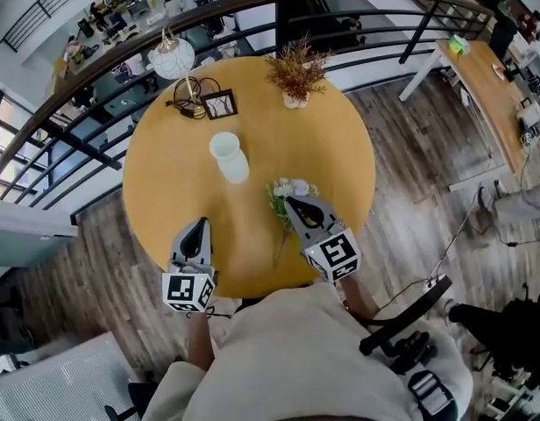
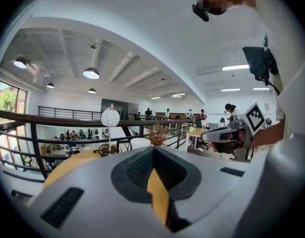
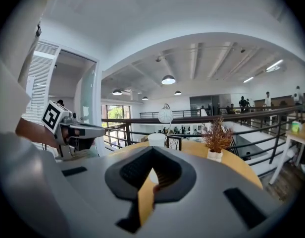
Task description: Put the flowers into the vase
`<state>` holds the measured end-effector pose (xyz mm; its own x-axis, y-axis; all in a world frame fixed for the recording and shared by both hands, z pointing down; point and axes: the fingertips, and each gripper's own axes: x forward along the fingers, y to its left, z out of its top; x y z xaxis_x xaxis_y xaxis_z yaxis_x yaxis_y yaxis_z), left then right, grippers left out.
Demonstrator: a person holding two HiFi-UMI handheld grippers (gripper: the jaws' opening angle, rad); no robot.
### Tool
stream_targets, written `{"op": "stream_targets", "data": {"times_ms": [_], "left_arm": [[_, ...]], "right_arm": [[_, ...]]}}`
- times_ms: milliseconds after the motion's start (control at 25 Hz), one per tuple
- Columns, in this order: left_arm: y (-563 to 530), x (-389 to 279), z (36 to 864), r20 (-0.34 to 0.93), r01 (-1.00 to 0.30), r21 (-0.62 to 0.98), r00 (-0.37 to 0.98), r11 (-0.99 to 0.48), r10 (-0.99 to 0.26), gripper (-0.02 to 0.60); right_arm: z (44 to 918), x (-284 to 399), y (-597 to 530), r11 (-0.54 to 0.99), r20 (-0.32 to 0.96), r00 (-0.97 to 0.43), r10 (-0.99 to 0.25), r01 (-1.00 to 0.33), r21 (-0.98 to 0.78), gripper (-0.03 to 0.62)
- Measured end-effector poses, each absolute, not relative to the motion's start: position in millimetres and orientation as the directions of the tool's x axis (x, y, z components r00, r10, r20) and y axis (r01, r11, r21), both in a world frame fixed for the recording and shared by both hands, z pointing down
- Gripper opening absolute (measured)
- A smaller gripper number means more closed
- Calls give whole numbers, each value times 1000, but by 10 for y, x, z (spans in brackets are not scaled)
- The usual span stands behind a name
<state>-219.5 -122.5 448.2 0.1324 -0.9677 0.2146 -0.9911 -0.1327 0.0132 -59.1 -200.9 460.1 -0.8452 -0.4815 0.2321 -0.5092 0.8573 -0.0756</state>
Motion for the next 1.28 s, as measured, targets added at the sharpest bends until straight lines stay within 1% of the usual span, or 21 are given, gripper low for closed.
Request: {"op": "stream_targets", "data": {"times_ms": [320,560,720,800,840,880,920,960,1160,1280], "left_arm": [[-1308,-2159,5018,336,-970,115,241,-215,-910,6],[-1383,-2079,5260,380,-947,150,321,-285,-867,6],[-1453,-2023,5295,386,-931,162,364,-326,-848,6],[-1493,-1983,5294,386,-922,164,387,-351,-837,6],[-1510,-1956,5292,386,-916,164,400,-365,-831,6],[-1525,-1924,5290,386,-911,163,413,-380,-825,6],[-1541,-1889,5286,386,-904,162,426,-395,-818,6],[-1559,-1855,5281,385,-898,161,440,-410,-811,6],[-1628,-1794,5259,388,-872,151,485,-466,-784,6],[-1621,-1823,5239,391,-872,147,485,-467,-782,6]], "right_arm": [[5147,-574,-1885,799,362,-792,-492,-576,-174,8],[5571,-408,-1660,728,467,-729,-500,-646,-229,8],[5804,-283,-1581,643,529,-673,-517,-713,-280,14],[5964,-240,-1532,579,571,-649,-502,-743,-336,120],[6048,-227,-1492,549,592,-641,-489,-753,-362,199],[6127,-208,-1447,521,611,-632,-478,-763,-382,259],[6200,-182,-1403,493,628,-619,-471,-775,-395,276],[6265,-154,-1366,466,643,-605,-469,-788,-402,317],[6519,-81,-1308,353,695,-542,-473,-839,-414,382],[6632,-79,-1396,299,714,-522,-466,-853,-429,388]]}}
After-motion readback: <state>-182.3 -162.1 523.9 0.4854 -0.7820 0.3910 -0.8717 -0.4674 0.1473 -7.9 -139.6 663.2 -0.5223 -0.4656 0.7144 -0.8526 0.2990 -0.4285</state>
